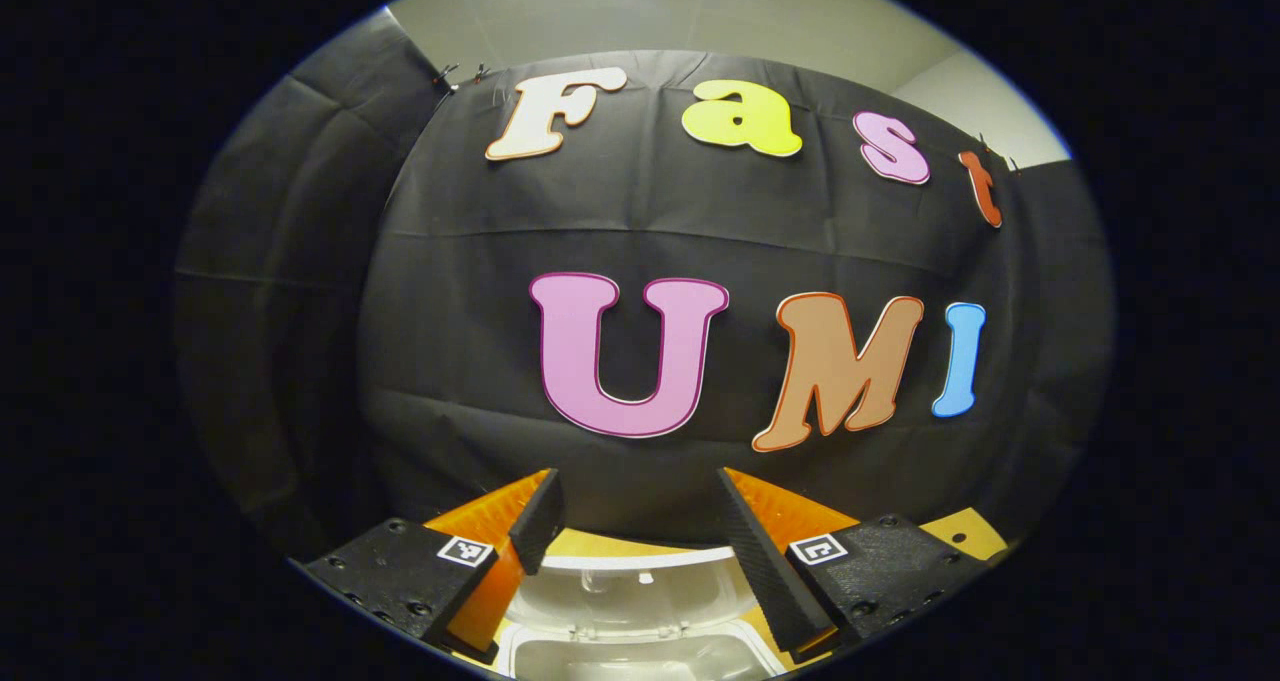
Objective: Press the lid of the desktop garbage bin to open it, pick up the crumpled paper on the desktop and throw it into the bin, then pick up the pop can on the desktop and drop it into the bin, and finally close the garbage bin lid.
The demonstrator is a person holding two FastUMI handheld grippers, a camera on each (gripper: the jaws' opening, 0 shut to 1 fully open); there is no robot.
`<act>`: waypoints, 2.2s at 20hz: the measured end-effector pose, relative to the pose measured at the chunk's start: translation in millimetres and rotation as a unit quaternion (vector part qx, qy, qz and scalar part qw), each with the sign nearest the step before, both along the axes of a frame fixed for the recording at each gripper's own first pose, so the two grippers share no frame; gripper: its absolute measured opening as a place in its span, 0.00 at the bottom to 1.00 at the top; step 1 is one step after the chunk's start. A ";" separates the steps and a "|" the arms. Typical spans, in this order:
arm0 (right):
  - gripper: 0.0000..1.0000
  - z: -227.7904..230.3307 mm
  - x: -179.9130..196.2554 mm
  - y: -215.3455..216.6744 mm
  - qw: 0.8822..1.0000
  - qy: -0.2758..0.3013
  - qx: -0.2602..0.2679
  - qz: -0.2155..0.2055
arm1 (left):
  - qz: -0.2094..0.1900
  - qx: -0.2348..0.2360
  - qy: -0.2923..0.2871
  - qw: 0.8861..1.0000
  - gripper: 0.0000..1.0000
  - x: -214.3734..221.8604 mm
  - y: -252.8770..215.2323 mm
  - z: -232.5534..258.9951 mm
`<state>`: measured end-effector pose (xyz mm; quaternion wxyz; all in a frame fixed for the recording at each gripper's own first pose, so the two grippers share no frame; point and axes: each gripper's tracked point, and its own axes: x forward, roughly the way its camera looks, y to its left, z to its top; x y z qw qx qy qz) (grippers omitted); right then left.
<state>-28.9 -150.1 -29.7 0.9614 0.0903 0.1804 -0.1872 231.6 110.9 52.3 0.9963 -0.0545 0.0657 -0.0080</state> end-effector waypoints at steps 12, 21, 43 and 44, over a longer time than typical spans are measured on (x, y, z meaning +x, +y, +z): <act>0.96 10.2 23.6 12.3 0.999 -0.002 -0.018 0.033 | 0.021 0.014 -0.028 0.999 0.92 -125.1 -14.0 -30.0; 0.96 10.8 34.7 24.5 0.998 0.002 -0.027 0.063 | 0.033 0.043 -0.008 0.999 0.94 -163.3 -31.5 -83.7; 0.96 -17.6 56.9 28.1 0.995 0.031 -0.003 0.095 | 0.067 0.072 0.034 0.995 0.92 -179.7 -33.8 -152.7; 0.96 -15.5 58.5 29.3 0.995 0.030 -0.007 0.098 | 0.072 0.057 0.016 0.996 0.93 -180.6 -34.4 -148.2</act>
